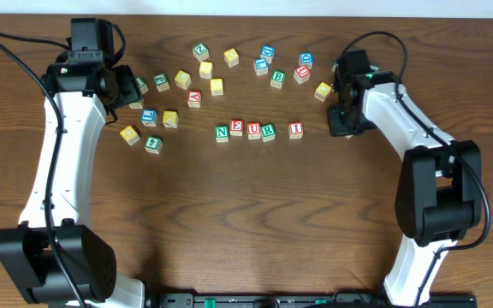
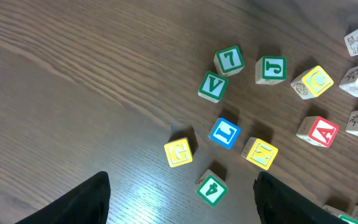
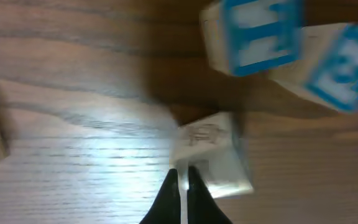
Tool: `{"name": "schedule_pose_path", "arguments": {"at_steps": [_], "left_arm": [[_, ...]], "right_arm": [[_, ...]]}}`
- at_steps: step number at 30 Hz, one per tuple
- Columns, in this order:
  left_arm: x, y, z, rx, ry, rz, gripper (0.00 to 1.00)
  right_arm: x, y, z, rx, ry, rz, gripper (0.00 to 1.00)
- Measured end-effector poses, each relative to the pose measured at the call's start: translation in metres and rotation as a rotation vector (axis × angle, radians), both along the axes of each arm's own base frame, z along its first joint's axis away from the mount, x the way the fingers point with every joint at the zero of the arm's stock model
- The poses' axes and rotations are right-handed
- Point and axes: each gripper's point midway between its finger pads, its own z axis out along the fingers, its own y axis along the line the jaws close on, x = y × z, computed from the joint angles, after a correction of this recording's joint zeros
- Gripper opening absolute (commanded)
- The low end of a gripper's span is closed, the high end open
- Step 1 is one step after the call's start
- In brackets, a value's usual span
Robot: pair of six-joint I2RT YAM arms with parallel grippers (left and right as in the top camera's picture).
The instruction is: Spell out NEURIPS
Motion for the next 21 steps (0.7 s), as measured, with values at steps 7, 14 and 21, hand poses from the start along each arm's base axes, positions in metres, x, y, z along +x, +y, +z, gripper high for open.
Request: {"name": "schedule_pose_path", "arguments": {"at_steps": [7,14,21], "left_arm": [[0.0,0.0,0.0,0.0,0.0,0.0,0.73],[0.0,0.0,0.0,0.0,0.0,0.0,0.73],[0.0,0.0,0.0,0.0,0.0,0.0,0.73]], "right_arm": [[-0.015,0.023,-0.015,0.017,0.049,0.05,0.01],[-0.017,0.026,-0.015,0.022,0.056,0.041,0.01],[-0.02,0.015,0.005,0.01,0.05,-0.099,0.01]]}}
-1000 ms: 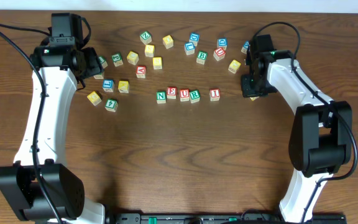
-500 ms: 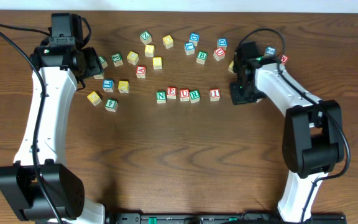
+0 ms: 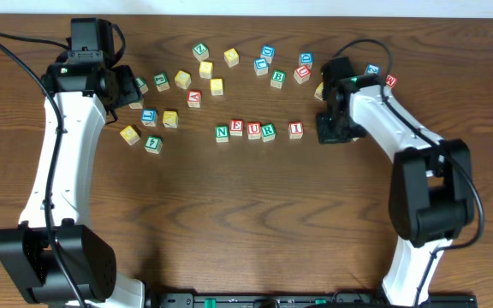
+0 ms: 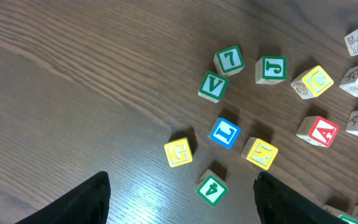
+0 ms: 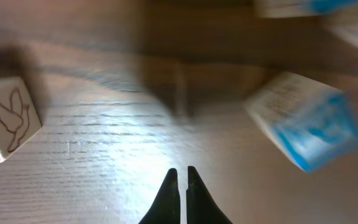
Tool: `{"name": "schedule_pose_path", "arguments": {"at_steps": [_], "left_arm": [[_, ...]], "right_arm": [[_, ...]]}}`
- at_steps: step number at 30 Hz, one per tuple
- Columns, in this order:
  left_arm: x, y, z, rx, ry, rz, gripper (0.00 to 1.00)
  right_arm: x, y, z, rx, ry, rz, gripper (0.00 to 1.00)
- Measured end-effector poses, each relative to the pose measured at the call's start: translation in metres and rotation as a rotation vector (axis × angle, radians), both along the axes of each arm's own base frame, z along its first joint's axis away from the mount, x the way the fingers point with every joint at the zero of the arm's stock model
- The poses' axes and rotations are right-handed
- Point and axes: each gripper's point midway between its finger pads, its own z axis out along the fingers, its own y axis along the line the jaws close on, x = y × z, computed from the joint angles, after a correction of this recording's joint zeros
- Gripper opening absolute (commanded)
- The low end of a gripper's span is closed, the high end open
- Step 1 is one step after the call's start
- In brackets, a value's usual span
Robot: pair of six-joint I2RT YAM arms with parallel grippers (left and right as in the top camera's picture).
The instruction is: Spell out NEURIPS
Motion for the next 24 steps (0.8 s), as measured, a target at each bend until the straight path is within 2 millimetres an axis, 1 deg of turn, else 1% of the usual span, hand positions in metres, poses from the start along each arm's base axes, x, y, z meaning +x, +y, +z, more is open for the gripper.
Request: {"name": "schedule_pose_path", "arguments": {"at_steps": [1,3,4,5,7,9,10,13,20,24], "left_arm": [[0.0,0.0,0.0,0.0,0.0,0.0,0.73],[0.0,0.0,0.0,0.0,0.0,0.0,0.73],[0.0,0.0,0.0,0.0,0.0,0.0,0.73],[0.0,0.0,0.0,0.0,0.0,0.0,0.73],[0.0,0.0,0.0,0.0,0.0,0.0,0.73],[0.0,0.0,0.0,0.0,0.0,0.0,0.73],[0.0,0.0,0.0,0.0,0.0,0.0,0.73],[0.0,0.0,0.0,0.0,0.0,0.0,0.73],[0.0,0.0,0.0,0.0,0.0,0.0,0.73],[0.0,0.0,0.0,0.0,0.0,0.0,0.73]], "right_arm": [[0.001,-0.006,0.008,-0.013,-0.017,-0.043,0.01],[0.001,-0.025,0.031,-0.045,-0.061,-0.166,0.01],[0.0,-0.038,0.044,-0.063,-0.087,-0.244,0.01],[0.0,-0.048,0.052,-0.072,-0.105,-0.294,0.01],[0.001,-0.066,0.064,-0.084,-0.135,-0.384,0.01],[0.001,-0.083,0.067,-0.093,-0.145,-0.46,0.01],[0.0,-0.091,0.064,-0.096,-0.138,-0.494,0.01],[0.0,-0.099,0.052,-0.1,-0.118,-0.537,0.01],[0.01,-0.091,0.01,-0.079,-0.066,-0.517,0.01],[0.014,-0.09,-0.006,-0.076,-0.05,-0.502,0.01]]}}
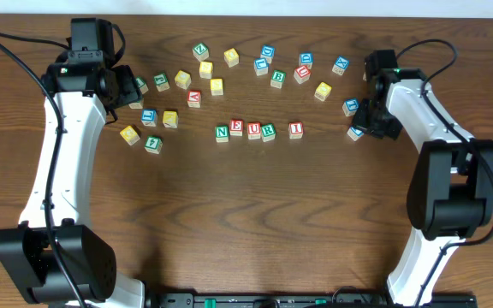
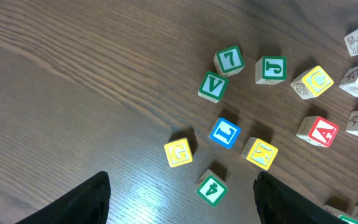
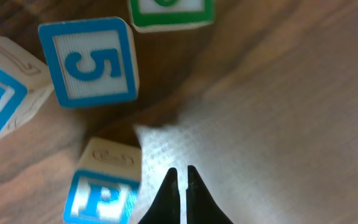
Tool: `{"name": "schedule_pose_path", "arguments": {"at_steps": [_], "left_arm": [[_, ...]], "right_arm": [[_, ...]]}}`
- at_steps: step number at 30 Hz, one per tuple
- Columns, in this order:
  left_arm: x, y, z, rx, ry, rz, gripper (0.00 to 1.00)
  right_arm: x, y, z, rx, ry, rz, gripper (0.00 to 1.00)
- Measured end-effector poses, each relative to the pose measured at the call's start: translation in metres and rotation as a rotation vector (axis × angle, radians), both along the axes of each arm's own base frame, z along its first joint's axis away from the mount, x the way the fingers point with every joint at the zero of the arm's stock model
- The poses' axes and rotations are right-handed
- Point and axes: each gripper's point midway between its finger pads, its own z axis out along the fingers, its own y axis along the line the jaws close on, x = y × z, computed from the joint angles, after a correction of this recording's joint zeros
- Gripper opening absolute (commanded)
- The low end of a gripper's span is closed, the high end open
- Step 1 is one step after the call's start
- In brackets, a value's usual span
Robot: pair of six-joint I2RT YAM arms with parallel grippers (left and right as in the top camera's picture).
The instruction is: Spell out NEURIPS
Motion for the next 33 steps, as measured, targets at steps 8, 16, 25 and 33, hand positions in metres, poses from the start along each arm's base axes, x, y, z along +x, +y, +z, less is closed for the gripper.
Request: {"name": "schedule_pose_path", "arguments": {"at_steps": [8,16,25,33], "left_arm": [[0.0,0.0,0.0,0.0,0.0,0.0,0.73],[0.0,0.0,0.0,0.0,0.0,0.0,0.73],[0.0,0.0,0.0,0.0,0.0,0.0,0.73],[0.0,0.0,0.0,0.0,0.0,0.0,0.73]], "right_arm": [[0.015,0.003,-0.008,0.01,-0.035,0.066,0.03],[0.018,0.021,-0.017,0.097,-0.026,0.154,0.03],[0.022,0.059,-0.017,0.147,-0.048,0.241,0.04],[0.028,0.08,-0.016,0.162,-0.078,0.297,0.07]]}}
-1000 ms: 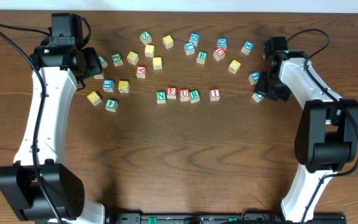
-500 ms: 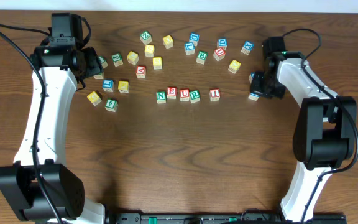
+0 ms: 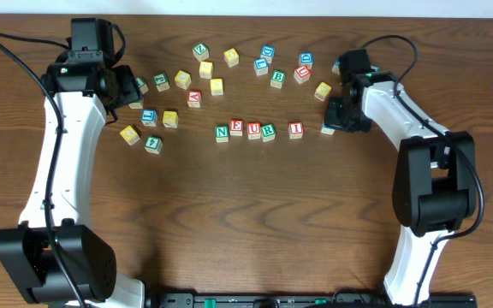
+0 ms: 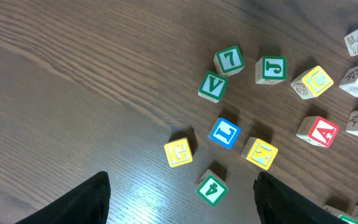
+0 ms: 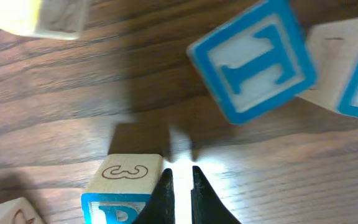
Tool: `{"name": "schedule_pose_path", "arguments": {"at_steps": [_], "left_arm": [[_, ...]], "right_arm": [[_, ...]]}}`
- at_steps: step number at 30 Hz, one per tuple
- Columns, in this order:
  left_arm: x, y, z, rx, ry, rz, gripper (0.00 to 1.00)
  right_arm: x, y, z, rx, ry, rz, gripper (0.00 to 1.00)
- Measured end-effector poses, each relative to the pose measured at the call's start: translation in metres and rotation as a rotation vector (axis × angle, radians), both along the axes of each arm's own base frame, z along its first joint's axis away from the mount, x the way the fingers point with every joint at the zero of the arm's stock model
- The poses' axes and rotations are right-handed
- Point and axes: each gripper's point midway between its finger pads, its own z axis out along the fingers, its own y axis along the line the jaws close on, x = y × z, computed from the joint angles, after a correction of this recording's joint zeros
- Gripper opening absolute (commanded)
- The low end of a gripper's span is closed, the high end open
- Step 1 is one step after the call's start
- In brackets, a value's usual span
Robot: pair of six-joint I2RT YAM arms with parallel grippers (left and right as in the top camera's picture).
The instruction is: Spell out NEURIPS
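Note:
The row N [image 3: 222, 133], E, U, R, I [image 3: 295, 129] lies mid-table. A blue P block [image 3: 327, 130] sits just right of the I, with a small space between them. In the right wrist view this P block [image 5: 126, 183] touches the outer side of my left finger. My right gripper [image 5: 179, 171] is low over the wood, its fingers nearly together with a thin bare slit and nothing held. From overhead, the right gripper [image 3: 336, 118] is beside the P block. My left gripper [image 4: 182, 205] hangs open, high above the left cluster.
Loose blocks lie under the left wrist: 7 [image 4: 229, 60], V [image 4: 213, 86], J [image 4: 271, 69], L [image 4: 225, 133], G [image 4: 178, 152], 4 [image 4: 212, 187], A [image 4: 317, 131]. More blocks stand along the back [image 3: 268, 53]. A blue-lettered block [image 5: 253, 59] sits just ahead of the right fingers.
My right gripper has moved left from the table's right side to just right of the I. A blue block that lay out there now sits beside the I. The left arm is unchanged.
My right gripper was shut, low beside blocks right of the I, then closer to the I. After that it stood farther right among blue blocks. Now it is back by the row, with the blue P block against its finger. The left arm stayed still.

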Motion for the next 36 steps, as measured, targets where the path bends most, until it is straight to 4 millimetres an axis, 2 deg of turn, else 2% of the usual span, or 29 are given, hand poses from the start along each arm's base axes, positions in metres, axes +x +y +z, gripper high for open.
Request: {"name": "schedule_pose_path", "arguments": {"at_steps": [7,17,19,22,25,27,29,31,32,36], "left_arm": [[0.0,0.0,0.0,0.0,0.0,0.0,0.73],[0.0,0.0,0.0,0.0,0.0,0.0,0.73],[0.0,0.0,0.0,0.0,0.0,0.0,0.73],[0.0,0.0,0.0,0.0,0.0,0.0,0.73],[0.0,0.0,0.0,0.0,0.0,0.0,0.73],[0.0,0.0,0.0,0.0,0.0,0.0,0.73],[0.0,0.0,0.0,0.0,0.0,0.0,0.73],[0.0,0.0,0.0,0.0,0.0,0.0,0.73],[0.0,0.0,0.0,0.0,0.0,0.0,0.73],[0.0,0.0,0.0,-0.013,-0.008,0.023,0.73]], "right_arm": [[0.003,0.027,0.002,0.007,-0.031,0.105,0.08],[0.001,0.049,0.002,0.013,-0.043,0.202,0.09],[0.0,0.054,0.002,0.015,-0.043,0.219,0.13],[-0.004,0.055,0.002,0.008,-0.03,0.228,0.17],[-0.012,0.047,0.005,-0.028,0.013,0.224,0.21],[-0.011,0.043,0.017,-0.053,0.025,0.221,0.25],[-0.001,0.043,0.041,-0.066,0.005,0.218,0.3],[0.011,0.045,0.064,-0.068,-0.033,0.216,0.38],[0.023,0.048,0.083,-0.059,-0.082,0.213,0.41],[0.048,0.057,0.119,-0.029,-0.194,0.201,0.47]]}}
